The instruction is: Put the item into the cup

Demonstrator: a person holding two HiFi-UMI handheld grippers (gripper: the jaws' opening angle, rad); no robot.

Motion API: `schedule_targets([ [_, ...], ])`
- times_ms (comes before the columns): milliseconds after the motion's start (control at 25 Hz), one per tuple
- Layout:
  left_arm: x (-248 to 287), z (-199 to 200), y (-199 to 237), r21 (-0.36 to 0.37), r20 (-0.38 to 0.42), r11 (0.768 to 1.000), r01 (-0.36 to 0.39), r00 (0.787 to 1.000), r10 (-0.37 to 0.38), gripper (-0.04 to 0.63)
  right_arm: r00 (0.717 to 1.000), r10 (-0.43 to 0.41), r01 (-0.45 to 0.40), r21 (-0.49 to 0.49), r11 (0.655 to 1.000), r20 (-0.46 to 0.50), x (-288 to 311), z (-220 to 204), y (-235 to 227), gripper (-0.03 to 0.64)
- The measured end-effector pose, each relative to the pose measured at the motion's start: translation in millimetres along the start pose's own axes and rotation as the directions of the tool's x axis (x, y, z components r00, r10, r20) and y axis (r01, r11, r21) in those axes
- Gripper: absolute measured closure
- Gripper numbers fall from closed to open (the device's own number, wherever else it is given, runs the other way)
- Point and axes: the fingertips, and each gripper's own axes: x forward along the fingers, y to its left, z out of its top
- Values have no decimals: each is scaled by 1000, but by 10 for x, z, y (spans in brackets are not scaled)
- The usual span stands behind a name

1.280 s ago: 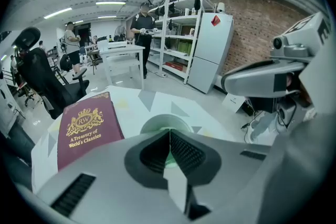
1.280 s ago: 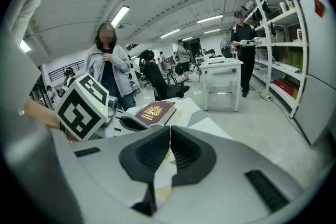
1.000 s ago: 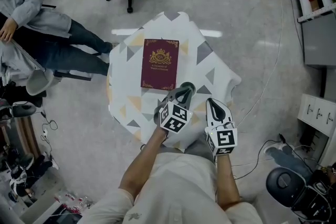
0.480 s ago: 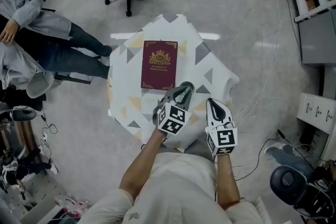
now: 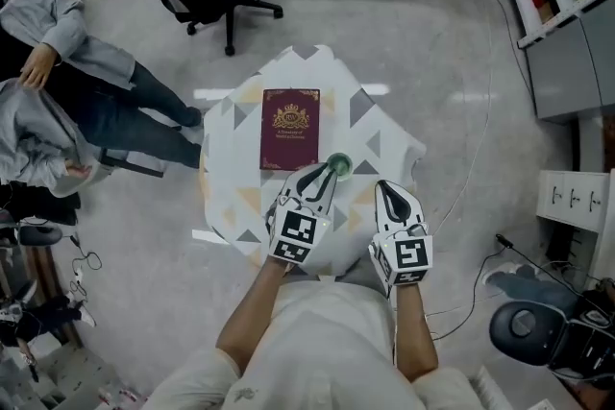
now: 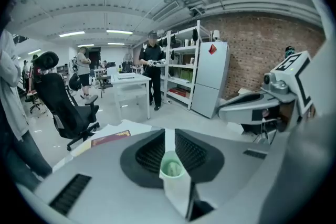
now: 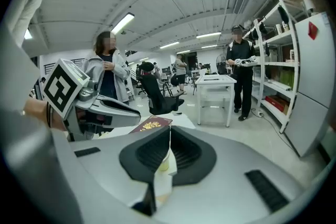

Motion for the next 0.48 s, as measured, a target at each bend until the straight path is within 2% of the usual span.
schedule_targets([
  [160,-286,296,31,4,117,1000,-8,993,8,526,998,-21,23,-33,999,59,-134,283,53,606],
  [320,-571,528,15,6,224,1000,10,975,-11,528,993,-44,50,-53,997,106,-297,589,146,606],
  [480,-814,684,-7,26,295,999,22,955,-29,529,987,-53,64,-72,995,152,-456,794,254,606],
])
